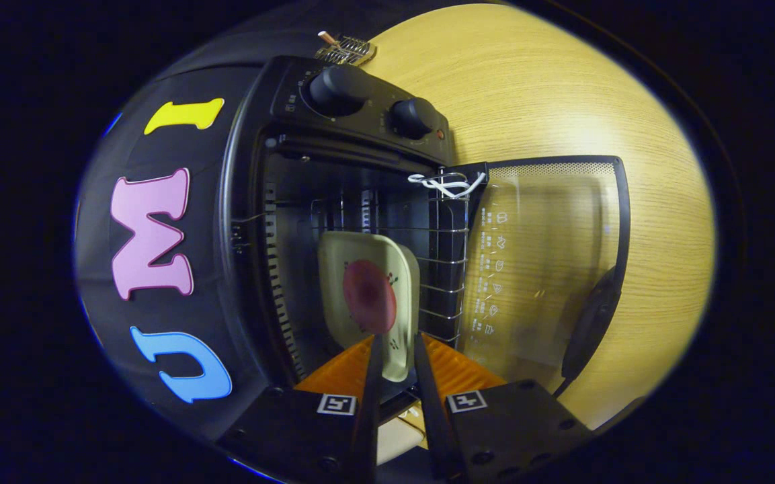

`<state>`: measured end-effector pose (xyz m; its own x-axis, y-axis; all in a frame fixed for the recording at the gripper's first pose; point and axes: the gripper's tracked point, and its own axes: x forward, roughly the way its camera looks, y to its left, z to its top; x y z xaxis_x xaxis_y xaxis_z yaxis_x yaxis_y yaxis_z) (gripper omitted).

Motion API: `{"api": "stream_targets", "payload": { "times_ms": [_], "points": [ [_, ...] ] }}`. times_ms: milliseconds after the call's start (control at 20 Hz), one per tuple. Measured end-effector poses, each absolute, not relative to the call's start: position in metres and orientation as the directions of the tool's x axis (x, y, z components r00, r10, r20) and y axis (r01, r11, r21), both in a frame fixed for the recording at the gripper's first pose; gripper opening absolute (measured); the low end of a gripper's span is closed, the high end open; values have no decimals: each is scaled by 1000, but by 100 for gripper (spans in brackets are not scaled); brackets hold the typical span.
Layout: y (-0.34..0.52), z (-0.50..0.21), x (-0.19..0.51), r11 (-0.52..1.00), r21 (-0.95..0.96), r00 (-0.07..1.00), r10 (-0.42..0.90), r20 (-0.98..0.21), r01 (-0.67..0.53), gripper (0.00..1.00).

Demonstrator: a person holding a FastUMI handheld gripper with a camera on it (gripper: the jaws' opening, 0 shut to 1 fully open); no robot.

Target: Open the toaster oven, put the food inside, and close the toaster oven door.

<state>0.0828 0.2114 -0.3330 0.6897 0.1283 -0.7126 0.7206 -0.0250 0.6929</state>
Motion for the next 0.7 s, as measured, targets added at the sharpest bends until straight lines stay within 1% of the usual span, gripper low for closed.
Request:
{"api": "stream_targets", "payload": {
  "times_ms": [50,200,300,350,500,600,700],
  "points": [
    [215,-328,80,-3,712,704,147,-694,702,47],
    [216,-313,68,102,752,730,185,-658,652,53],
    [214,-310,55,189,759,732,199,-651,624,75],
    [211,-306,46,237,757,728,212,-652,610,97],
    [208,-305,28,395,755,725,260,-638,524,98],
    [202,-313,9,537,713,706,274,-653,451,98],
    [194,-320,-8,642,660,687,275,-673,390,98]
  ]
}}
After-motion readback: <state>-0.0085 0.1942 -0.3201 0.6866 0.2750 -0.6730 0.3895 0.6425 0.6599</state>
